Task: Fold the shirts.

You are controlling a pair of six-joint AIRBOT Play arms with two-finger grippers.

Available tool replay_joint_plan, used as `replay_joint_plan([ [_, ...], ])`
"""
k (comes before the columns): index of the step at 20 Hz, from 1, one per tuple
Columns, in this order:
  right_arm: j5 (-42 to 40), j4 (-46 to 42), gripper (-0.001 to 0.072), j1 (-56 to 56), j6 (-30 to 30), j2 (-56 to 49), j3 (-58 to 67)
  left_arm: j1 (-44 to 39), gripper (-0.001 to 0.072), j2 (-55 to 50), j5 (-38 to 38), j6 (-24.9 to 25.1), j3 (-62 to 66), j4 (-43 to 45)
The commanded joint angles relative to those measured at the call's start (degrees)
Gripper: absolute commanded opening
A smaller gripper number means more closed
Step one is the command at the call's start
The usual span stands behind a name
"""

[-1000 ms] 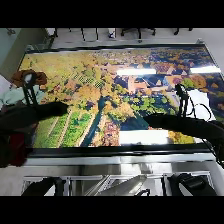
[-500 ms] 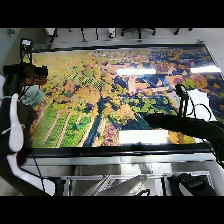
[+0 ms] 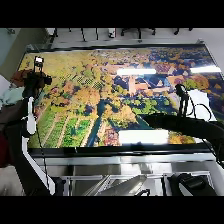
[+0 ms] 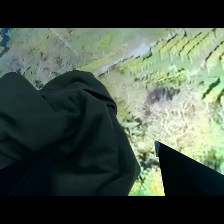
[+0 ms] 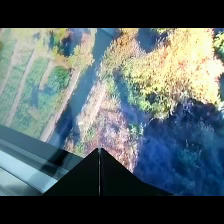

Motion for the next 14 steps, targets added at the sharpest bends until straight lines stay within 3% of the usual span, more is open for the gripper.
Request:
replay_joint_plan([
  [1, 0.02, 0.02, 0.0018, 0.04, 0.02, -0.02, -0.02, 1.68, 0.0710, -1.42, 1.20, 0.02, 1.09, 1.38],
  [3, 0.02, 0.00, 0.0018, 0.04, 0.02, -0.04, -0.02, 2.93, 0.0710, -1.49, 3.65, 0.02, 1.03, 2.14],
  [9, 0.02, 0.02, 0.0018, 0.04, 0.02, -0.02, -0.02, 4.04, 0.0706, -3.28, 0.44, 0.83, 0.94, 2.05],
  [10, 0.02, 0.02, 0.0018, 0.04, 0.02, -0.04, -0.02, 3.87, 0.0543, -3.50, 0.33, 0.85, 0.96, 2.05],
  [11, 0.02, 0.02, 0.0018, 0.04, 0.02, -0.02, -0.02, 3.67, 0.0257, -3.52, 0.42, 1.01, 0.94, 2.12],
  [12, 0.02, 0.02, 0.0018, 0.04, 0.02, -0.04, -0.02, 3.63, 0.0096, -3.50, 0.42, 1.01, 0.96, 2.05],
  [13, 0.02, 0.00, 0.0018, 0.04, 0.02, -0.02, -0.02, 3.32, 0.0022, -3.41, 0.57, 1.01, 1.11, 2.12],
  [14, 0.02, 0.02, 0.0018, 0.04, 0.02, -0.04, -0.02, 2.91, 0.0022, -3.39, 1.27, 1.01, 1.75, 2.08],
])
